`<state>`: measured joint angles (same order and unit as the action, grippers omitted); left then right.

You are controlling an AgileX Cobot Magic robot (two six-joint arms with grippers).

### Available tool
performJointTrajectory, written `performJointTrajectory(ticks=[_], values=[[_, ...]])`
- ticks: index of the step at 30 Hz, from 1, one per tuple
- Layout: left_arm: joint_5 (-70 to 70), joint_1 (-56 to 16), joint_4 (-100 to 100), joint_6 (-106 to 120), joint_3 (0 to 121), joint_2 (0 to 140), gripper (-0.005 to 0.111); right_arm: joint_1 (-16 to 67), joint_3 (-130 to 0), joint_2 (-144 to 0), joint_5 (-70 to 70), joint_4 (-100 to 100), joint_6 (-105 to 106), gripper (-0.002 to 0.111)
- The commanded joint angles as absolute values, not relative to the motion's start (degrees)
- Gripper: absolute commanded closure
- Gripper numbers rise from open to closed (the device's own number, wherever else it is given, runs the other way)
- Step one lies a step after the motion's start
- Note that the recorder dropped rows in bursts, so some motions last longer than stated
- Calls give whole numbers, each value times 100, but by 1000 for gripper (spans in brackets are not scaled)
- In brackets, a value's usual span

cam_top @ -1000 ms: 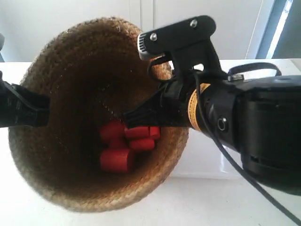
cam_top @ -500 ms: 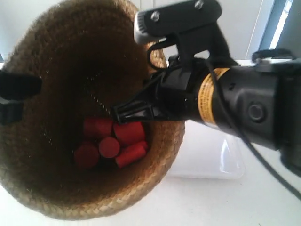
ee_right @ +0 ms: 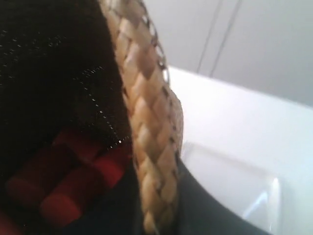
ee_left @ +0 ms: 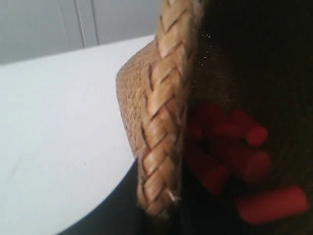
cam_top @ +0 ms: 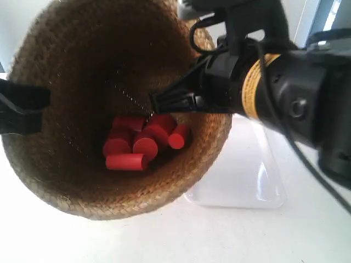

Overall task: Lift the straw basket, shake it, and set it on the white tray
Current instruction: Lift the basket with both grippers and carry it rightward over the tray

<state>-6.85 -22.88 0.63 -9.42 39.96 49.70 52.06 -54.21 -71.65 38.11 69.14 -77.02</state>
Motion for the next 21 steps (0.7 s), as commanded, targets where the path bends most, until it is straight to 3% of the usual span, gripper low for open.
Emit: performJointTrajectory(ticks=[1,4,6,10,15,21], values=[[-1225,-2595,131,-793,4456,4520,107,5476,-5596,-6829,3560,5849,-6696,108],[-762,-2627,-256,-526,4358,4359,107,5579,-5386,-6673,3015,6967,-7296,108],[-765,-2382,-346,-765,4026,4861,107,5288,-5146,-7064,3508,7856,-8359,108],[-1541,-2481,0,-883,4201,5071,107,5270,-5291,-7048,3377,6659,-7562,108],[-978,-2694,0,-838,4277,4683,107,5471,-5303,-6578,3184,7108,-7677,108],[-1432,-2694,0,-1203,4382,4986,107,5419,-5278,-6598,3596,6483,-7155,108]])
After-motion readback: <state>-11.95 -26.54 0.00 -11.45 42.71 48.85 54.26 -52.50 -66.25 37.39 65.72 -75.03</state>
